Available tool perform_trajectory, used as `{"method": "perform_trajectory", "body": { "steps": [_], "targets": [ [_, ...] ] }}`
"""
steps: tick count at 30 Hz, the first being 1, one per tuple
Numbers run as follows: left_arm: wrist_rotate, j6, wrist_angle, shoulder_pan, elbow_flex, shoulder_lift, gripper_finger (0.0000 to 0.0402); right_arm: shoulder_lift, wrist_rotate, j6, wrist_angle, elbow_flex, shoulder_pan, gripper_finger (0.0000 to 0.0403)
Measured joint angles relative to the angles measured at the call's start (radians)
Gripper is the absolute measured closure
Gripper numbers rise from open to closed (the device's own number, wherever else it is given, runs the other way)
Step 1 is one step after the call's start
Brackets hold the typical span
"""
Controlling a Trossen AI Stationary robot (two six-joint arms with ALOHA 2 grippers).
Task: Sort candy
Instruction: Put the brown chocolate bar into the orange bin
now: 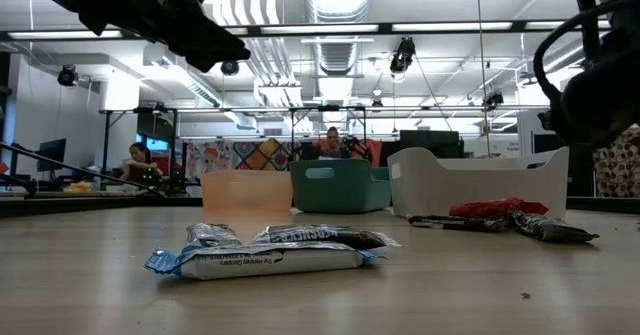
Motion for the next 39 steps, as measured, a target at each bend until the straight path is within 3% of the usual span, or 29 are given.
{"method": "perform_trajectory", "body": {
  "steps": [10, 13, 19, 23, 27, 30, 32, 35, 39],
  "targets": [
    [0.000, 0.000, 0.000, 0.000, 0.000, 0.002, 0.0294, -0.108, 0.071, -0.034, -0.005, -0.002, -0.001, 0.0344],
    [0.008, -0.010, 0.001, 0.000, 0.000, 0.002, 0.0294, -0.172, 0.134, -0.097, 0.007, -0.002, -0.001, 0.0344],
    [0.144, -0.036, 0.026, -0.001, 0.000, 0.002, 0.0294, -0.293, 0.481, -0.359, 0.137, -0.001, -0.024, 0.0344],
    [0.191, -0.089, 0.119, -0.008, -0.017, 0.002, 0.0294, -0.328, 0.720, -0.656, 0.245, -0.001, -0.056, 0.0344],
    [0.192, -0.136, 0.247, -0.014, -0.063, 0.002, 0.0294, -0.319, 0.848, -1.034, 0.435, -0.001, -0.098, 0.0344],
    [0.192, -0.181, 0.313, -0.014, -0.090, 0.002, 0.0294, -0.288, 0.859, -1.296, 0.613, -0.001, -0.138, 0.0344],
    [0.192, -0.204, 0.357, -0.016, -0.109, 0.002, 0.0294, -0.271, 0.810, -1.453, 0.732, -0.002, -0.170, 0.0344],
    [0.192, -0.233, 0.427, -0.028, -0.141, 0.002, 0.0294, -0.256, 0.639, -1.635, 0.910, -0.002, -0.232, 0.0344],
    [0.191, -0.243, 0.483, -0.065, -0.154, 0.003, 0.0287, -0.226, 0.427, -1.759, 1.055, -0.001, -0.319, 0.0344]
  ]
}}
